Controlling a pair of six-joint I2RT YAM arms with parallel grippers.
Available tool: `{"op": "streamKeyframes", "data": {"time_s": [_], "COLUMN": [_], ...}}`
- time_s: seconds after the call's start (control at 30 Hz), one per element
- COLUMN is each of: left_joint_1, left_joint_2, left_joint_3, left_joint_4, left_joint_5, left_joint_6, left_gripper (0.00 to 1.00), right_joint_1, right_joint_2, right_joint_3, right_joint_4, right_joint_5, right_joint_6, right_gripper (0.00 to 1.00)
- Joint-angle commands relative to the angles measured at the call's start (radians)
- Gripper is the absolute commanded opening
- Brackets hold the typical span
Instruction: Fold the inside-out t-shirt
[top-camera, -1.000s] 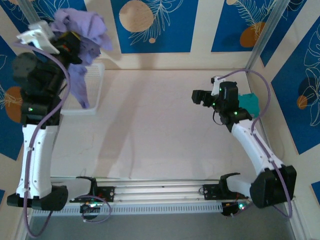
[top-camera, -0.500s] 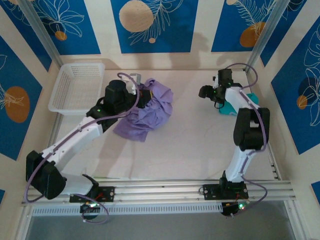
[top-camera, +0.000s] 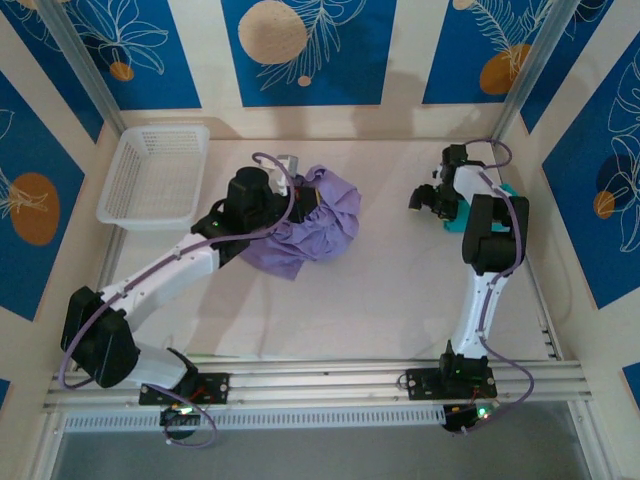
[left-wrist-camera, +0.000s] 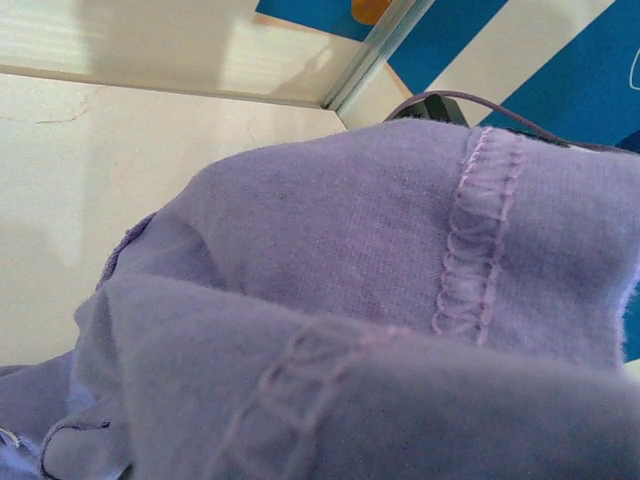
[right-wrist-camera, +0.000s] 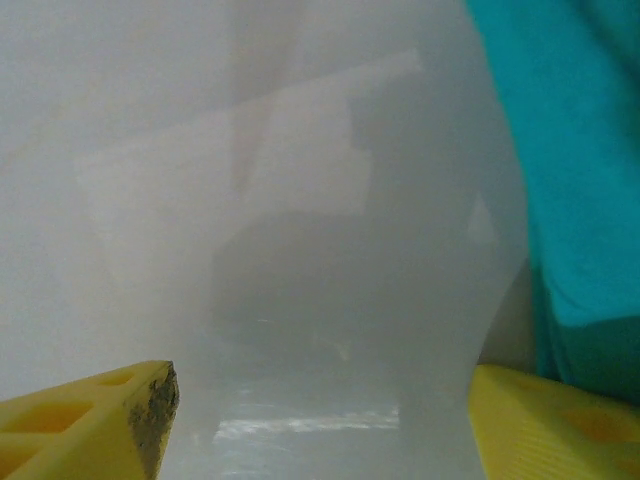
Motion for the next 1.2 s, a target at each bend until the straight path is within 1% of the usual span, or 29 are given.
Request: {"op": "streamKeyframes", "data": {"time_s": [0.0, 0.1, 0.17, 0.3, 0.37, 0.4, 0.43, 0.5, 0.53, 0.57, 0.6, 0.67, 0.7, 0.73, 0.83, 0.93, 0.97, 1.03, 1.17], "left_joint_1": [-0.014, -0.018, -0.027, -0.070, -0.096, -0.110, -0.124, -0.139, -0.139, -0.137, -0.132, -0.108, -0.083, -0.048, 0.086, 0.216, 0.232, 0.236, 0.236], "left_joint_2": [0.013, 0.029, 0.047, 0.122, 0.189, 0.228, 0.274, 0.341, 0.353, 0.344, 0.311, 0.212, 0.151, 0.095, -0.020, -0.053, -0.051, -0.011, 0.130], "left_joint_3": [-0.010, -0.007, 0.006, 0.064, 0.112, 0.147, 0.190, 0.271, 0.292, 0.285, 0.248, 0.125, 0.046, -0.032, -0.225, -0.331, -0.344, -0.331, -0.293], "left_joint_4": [0.051, 0.050, 0.045, 0.033, 0.028, 0.017, -0.009, -0.092, -0.137, -0.157, -0.166, -0.157, -0.149, -0.143, -0.175, -0.207, -0.208, -0.230, -0.214], "left_joint_5": [0.010, 0.008, 0.008, 0.008, 0.026, 0.045, 0.082, 0.168, 0.194, 0.192, 0.164, 0.064, 0.007, -0.043, -0.174, -0.189, -0.200, -0.231, -0.210], "left_joint_6": [-0.009, -0.009, -0.009, 0.010, 0.022, 0.032, 0.046, 0.094, 0.118, 0.144, 0.176, 0.212, 0.209, 0.195, 0.131, 0.104, 0.114, 0.145, 0.160], "left_gripper": [0.00, 0.00, 0.00, 0.00, 0.05, 0.09, 0.18, 0.41, 0.48, 0.52, 0.57, 0.76, 0.84, 0.88, 0.92, 0.91, 0.91, 0.90, 0.85], "right_joint_1": [-0.031, -0.030, -0.012, 0.038, 0.046, 0.047, 0.047, 0.048, 0.052, 0.061, 0.074, 0.111, 0.137, 0.168, 0.280, 0.390, 0.418, 0.474, 0.593], "right_joint_2": [0.012, -0.013, -0.066, -0.272, -0.379, -0.438, -0.492, -0.581, -0.629, -0.669, -0.716, -0.796, -0.836, -0.872, -0.906, -0.859, -0.832, -0.761, -0.662], "right_joint_3": [0.027, 0.024, -0.002, -0.145, -0.242, -0.290, -0.335, -0.400, -0.440, -0.472, -0.514, -0.581, -0.617, -0.653, -0.708, -0.713, -0.708, -0.680, -0.656], "right_joint_4": [-0.045, -0.024, 0.005, 0.121, 0.198, 0.229, 0.250, 0.263, 0.271, 0.278, 0.283, 0.283, 0.290, 0.299, 0.297, 0.289, 0.286, 0.261, 0.257], "right_joint_5": [0.047, -0.020, -0.059, -0.171, -0.222, -0.233, -0.228, -0.206, -0.201, -0.196, -0.182, -0.137, -0.125, -0.114, -0.072, -0.006, 0.016, 0.069, 0.149], "right_joint_6": [-0.013, -0.006, -0.005, 0.020, 0.061, 0.080, 0.096, 0.120, 0.129, 0.132, 0.132, 0.133, 0.131, 0.134, 0.139, 0.160, 0.163, 0.180, 0.210], "right_gripper": [0.77, 0.76, 0.75, 0.75, 0.76, 0.76, 0.76, 0.76, 0.76, 0.76, 0.76, 0.77, 0.77, 0.78, 0.80, 0.81, 0.80, 0.79, 0.78]}}
